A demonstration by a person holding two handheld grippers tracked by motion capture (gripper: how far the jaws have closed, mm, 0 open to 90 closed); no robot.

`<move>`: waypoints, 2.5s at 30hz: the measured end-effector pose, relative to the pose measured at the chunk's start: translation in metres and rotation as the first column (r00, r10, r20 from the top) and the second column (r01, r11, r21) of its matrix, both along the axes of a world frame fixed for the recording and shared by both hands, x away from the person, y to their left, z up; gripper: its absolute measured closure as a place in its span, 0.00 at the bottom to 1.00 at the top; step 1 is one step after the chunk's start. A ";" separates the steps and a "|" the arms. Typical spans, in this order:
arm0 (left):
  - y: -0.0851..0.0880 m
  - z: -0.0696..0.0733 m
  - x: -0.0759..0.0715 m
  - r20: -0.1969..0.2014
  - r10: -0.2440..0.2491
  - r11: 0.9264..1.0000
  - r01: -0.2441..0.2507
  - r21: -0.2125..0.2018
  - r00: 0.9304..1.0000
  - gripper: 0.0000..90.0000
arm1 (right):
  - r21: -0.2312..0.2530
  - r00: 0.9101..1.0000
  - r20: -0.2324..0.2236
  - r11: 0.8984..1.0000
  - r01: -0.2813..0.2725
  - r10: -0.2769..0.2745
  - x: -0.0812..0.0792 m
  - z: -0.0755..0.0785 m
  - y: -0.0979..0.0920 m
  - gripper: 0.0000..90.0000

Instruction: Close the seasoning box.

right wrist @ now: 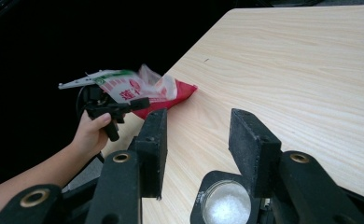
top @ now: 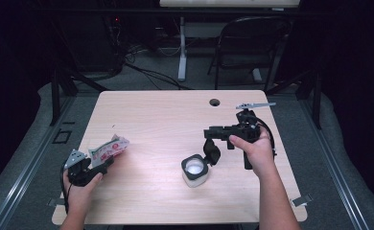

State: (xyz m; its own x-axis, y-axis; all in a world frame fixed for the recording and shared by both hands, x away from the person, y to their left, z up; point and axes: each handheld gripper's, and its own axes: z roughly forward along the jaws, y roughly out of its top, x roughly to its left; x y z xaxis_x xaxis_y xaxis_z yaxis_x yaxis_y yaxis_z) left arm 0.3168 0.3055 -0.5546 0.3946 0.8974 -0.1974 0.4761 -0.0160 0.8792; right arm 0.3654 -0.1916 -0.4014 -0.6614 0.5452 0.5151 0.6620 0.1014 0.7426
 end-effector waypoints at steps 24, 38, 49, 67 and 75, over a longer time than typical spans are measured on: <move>0.007 0.023 -0.040 0.009 -0.057 0.997 0.058 -0.049 0.998 0.40 | 0.013 1.000 0.018 1.000 0.020 -0.020 0.005 0.002 -0.010 0.64; 0.007 0.028 -0.048 0.021 -0.043 0.999 0.043 0.006 0.999 0.40 | -0.069 0.997 0.035 0.995 0.075 -0.073 0.009 -0.003 -0.016 0.65; -0.001 0.037 -0.049 0.013 -0.058 0.998 0.057 0.038 0.998 0.43 | -0.106 0.992 0.041 0.986 0.127 -0.123 0.008 -0.009 -0.023 0.67; -0.021 0.061 -0.047 0.020 -0.129 0.991 0.128 0.047 0.991 0.49 | -0.147 0.984 0.047 0.973 0.178 -0.173 0.000 -0.026 -0.031 0.76; -0.026 0.061 -0.040 0.006 -0.137 0.990 0.137 0.046 0.991 0.50 | -0.158 0.979 0.031 0.966 0.204 -0.201 -0.004 -0.039 -0.034 0.80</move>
